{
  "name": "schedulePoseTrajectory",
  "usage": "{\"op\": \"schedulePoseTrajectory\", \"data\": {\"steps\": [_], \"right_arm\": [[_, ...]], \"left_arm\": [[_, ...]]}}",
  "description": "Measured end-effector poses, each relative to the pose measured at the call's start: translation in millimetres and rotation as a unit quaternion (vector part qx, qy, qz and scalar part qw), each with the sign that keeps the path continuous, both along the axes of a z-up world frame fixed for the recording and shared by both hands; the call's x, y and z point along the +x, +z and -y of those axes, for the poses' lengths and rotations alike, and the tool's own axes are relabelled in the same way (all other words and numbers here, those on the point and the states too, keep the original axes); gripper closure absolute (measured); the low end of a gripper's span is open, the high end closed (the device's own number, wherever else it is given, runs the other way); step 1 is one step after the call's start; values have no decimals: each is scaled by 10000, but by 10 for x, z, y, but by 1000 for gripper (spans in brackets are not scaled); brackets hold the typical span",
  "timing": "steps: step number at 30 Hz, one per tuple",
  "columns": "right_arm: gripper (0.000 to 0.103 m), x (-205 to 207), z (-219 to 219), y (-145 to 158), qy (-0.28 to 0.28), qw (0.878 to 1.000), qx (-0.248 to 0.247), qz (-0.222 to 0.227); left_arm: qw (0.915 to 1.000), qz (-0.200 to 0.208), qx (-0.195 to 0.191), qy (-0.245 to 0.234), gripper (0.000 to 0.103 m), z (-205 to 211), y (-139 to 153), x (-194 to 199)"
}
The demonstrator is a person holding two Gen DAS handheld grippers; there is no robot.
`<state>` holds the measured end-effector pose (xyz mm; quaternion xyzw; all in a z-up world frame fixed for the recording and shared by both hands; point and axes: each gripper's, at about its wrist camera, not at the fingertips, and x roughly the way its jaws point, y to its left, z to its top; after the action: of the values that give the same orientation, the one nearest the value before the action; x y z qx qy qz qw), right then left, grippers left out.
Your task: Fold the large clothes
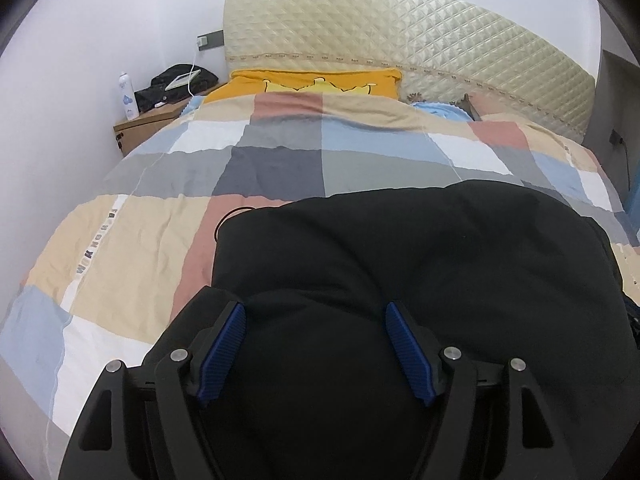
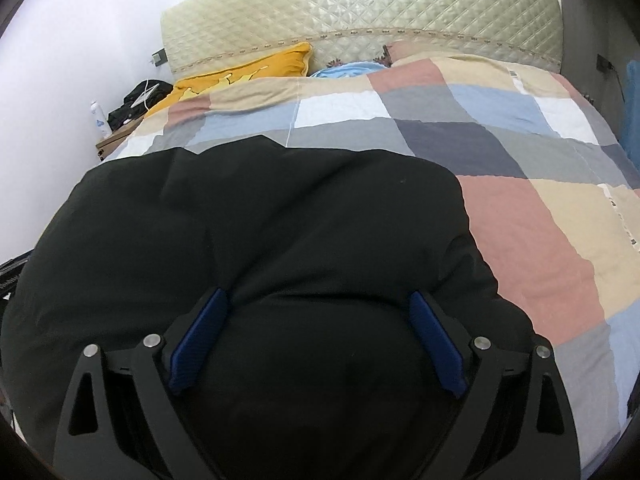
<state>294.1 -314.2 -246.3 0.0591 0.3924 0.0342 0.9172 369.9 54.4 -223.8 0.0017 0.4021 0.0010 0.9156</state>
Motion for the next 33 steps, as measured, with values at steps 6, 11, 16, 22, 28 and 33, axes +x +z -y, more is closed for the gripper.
{"op": "schedulePoseTrajectory", "data": {"steps": [6,11,16,22,28,33], "right_arm": [[10,-75,10,50,-95,9999,-72,11],[10,-306,-14,319,4,9997,-93,218],[0,-737,-46,844,114,9975,14,696],[0,-1257,-92,1578,239,9917,165,1249],[0,-1923,-128,2242,390,9832,289,1760],[0,-2522,-190,2668,489,9714,299,2304]], "left_arm": [[9996,72,281,64,31,72,101,-77],[9980,130,620,-92,31,206,424,-364],[9978,351,569,7,29,289,930,-862],[9958,697,588,-84,23,517,1611,-1655],[9908,1261,340,-343,10,721,2303,-2461],[9869,1533,58,-504,7,798,2676,-2971]]}}
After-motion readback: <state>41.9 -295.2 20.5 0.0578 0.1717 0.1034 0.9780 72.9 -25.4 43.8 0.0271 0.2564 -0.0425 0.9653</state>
